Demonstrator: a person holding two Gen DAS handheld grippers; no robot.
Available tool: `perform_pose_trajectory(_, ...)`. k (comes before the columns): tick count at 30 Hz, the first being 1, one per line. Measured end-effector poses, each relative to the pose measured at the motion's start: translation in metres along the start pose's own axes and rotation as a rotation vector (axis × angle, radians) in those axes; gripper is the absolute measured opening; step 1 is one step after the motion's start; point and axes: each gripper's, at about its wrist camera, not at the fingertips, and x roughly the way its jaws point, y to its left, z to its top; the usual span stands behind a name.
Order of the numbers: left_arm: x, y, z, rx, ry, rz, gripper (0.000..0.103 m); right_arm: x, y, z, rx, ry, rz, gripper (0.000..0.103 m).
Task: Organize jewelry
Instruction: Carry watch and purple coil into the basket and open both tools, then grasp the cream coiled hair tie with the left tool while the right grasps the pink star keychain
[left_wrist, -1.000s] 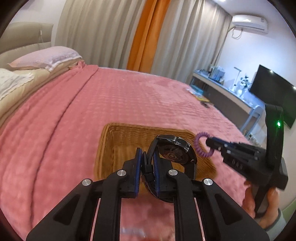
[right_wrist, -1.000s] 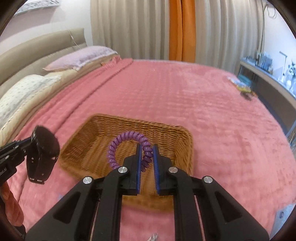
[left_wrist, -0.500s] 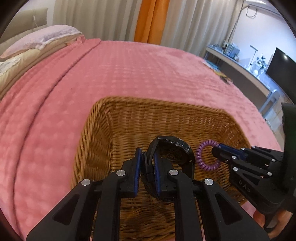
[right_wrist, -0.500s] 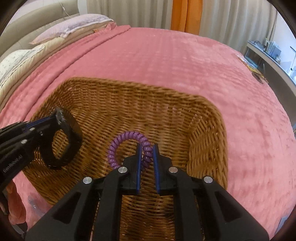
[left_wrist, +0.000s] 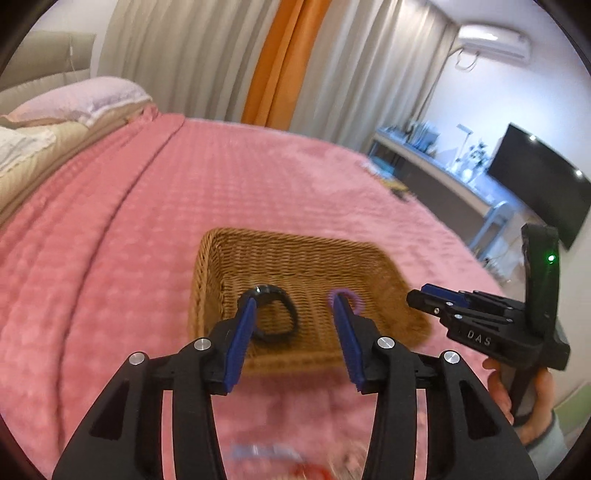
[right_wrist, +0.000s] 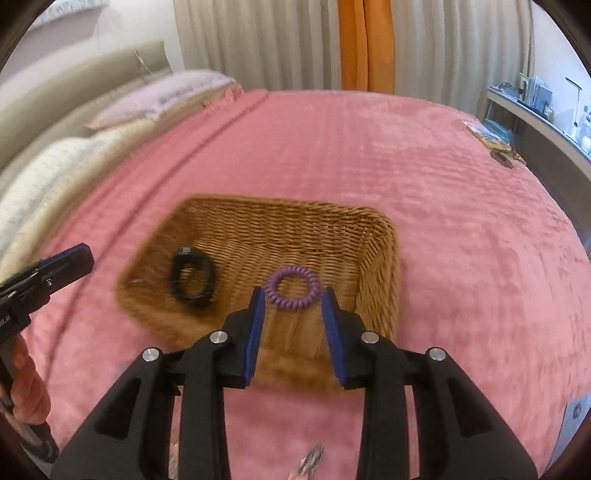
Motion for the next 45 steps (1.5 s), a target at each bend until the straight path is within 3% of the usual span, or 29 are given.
perform_pose_trajectory(4, -0.048, -0.003, -0.025, 0.001, -0.038, -0.033, 0.047, -0.046, 0.001, -0.026, 0.014, -0.079, 0.027, 0.045)
perform_pose_trajectory(10, -0.068, 0.007, -0.083, -0.024, -0.015, -0.030, 0.047, -0.077, -0.005, -0.081, 0.053, -0.137, 0.015, 0.045)
perform_pose_trajectory(14, -0.057, 0.021, -0.119, -0.079, 0.033, -0.029, 0.047, -0.060, -0.006, -0.113, 0.082, -0.106, -0.039, 0.045)
perform_pose_trajectory(20, -0.026, 0.034, -0.151, -0.094, 0.127, 0.009, 0.046, -0.029, -0.003, -0.146, 0.112, -0.011, -0.037, 0.045)
perform_pose_trajectory(31, 0.000, 0.033, -0.170, -0.066, 0.209, 0.040, 0.045, -0.003, 0.002, -0.156, 0.090, 0.069, -0.107, 0.045)
perform_pose_trajectory(34, 0.005, 0.027, -0.170, -0.035, 0.216, 0.091, 0.035, 0.000, 0.006, -0.156, 0.079, 0.074, -0.133, 0.044)
perform_pose_trajectory(38, 0.006, 0.023, -0.171, -0.015, 0.215, 0.101, 0.017, 0.002, 0.011, -0.156, 0.051, 0.072, -0.149, 0.022)
perform_pose_trajectory(39, 0.006, 0.022, -0.171, -0.011, 0.210, 0.103, 0.014, 0.002, 0.012, -0.156, 0.048, 0.071, -0.145, 0.021)
perform_pose_trajectory(45, 0.003, 0.022, -0.174, 0.000, 0.188, 0.106, 0.011, -0.008, 0.010, -0.158, 0.055, 0.024, -0.075, 0.021)
